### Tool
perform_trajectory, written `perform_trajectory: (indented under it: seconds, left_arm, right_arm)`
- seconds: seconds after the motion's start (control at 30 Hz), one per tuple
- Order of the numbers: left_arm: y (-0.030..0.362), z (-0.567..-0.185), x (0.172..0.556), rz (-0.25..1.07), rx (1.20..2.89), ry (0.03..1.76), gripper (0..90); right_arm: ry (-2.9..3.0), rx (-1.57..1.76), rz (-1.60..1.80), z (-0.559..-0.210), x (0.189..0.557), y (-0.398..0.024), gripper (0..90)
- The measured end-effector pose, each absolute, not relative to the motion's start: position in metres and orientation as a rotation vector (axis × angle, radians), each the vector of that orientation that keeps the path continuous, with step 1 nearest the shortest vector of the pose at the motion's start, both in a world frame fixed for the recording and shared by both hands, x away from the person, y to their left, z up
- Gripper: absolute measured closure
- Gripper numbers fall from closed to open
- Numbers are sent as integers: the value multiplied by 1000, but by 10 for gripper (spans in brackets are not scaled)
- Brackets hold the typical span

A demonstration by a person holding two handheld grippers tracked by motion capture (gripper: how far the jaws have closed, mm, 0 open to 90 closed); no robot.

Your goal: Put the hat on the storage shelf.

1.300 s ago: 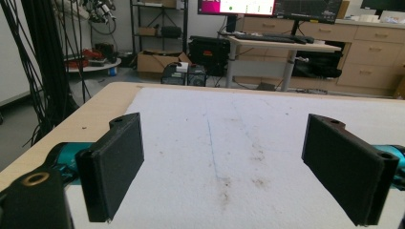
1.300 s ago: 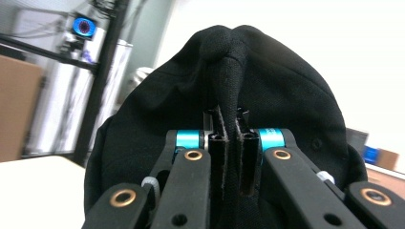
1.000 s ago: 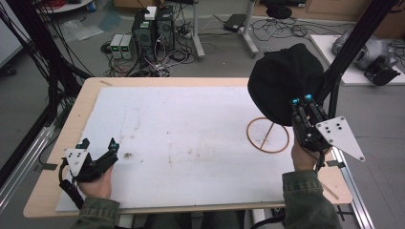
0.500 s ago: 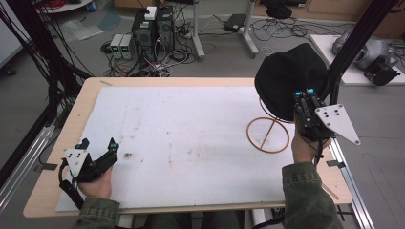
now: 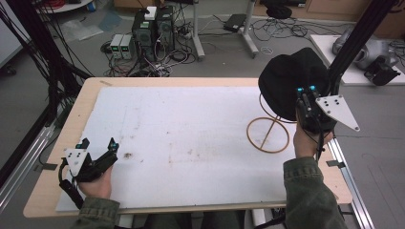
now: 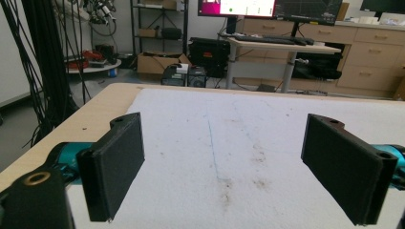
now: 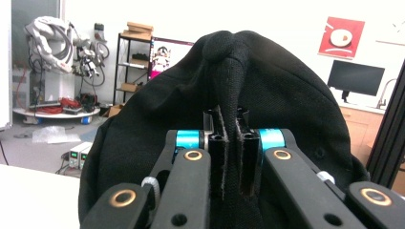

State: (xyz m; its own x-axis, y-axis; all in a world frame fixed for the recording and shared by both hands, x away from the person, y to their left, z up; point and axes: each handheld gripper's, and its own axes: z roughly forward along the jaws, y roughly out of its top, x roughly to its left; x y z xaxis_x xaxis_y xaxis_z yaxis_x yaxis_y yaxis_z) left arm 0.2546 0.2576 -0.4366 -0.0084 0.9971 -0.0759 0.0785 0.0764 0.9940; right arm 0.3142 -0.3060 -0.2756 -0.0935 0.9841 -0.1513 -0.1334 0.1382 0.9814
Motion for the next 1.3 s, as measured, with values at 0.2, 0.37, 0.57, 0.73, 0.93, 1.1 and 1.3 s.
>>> perform_trajectory:
  seconds: [0.2, 0.37, 0.57, 0.73, 0.93, 1.1, 1.3]
  left_arm:
    - [257, -437, 254, 1120, 1207, 1303, 149]
    - [257, -436, 254, 1128, 1200, 1307, 149]
    - [257, -437, 254, 1129, 1200, 1307, 150]
    - [257, -436, 253, 1133, 1193, 1306, 154]
    - [258, -437, 253, 1125, 1189, 1314, 154]
    - [258, -437, 254, 1126, 1189, 1308, 154]
    - [258, -437, 254, 1126, 1188, 1308, 154]
  right_arm:
    - [1276, 1002, 1222, -274, 317, -306, 870]
    - [1288, 1028, 1211, -275, 318, -308, 870]
    - [1300, 1044, 1212, -277, 319, -311, 864]
    - [1350, 1046, 1212, -280, 324, -312, 847]
    - [1363, 1036, 1213, -283, 324, -310, 837]
    - [1365, 1057, 1217, -284, 323, -310, 804]
    - [1380, 1049, 1212, -287, 321, -307, 782]
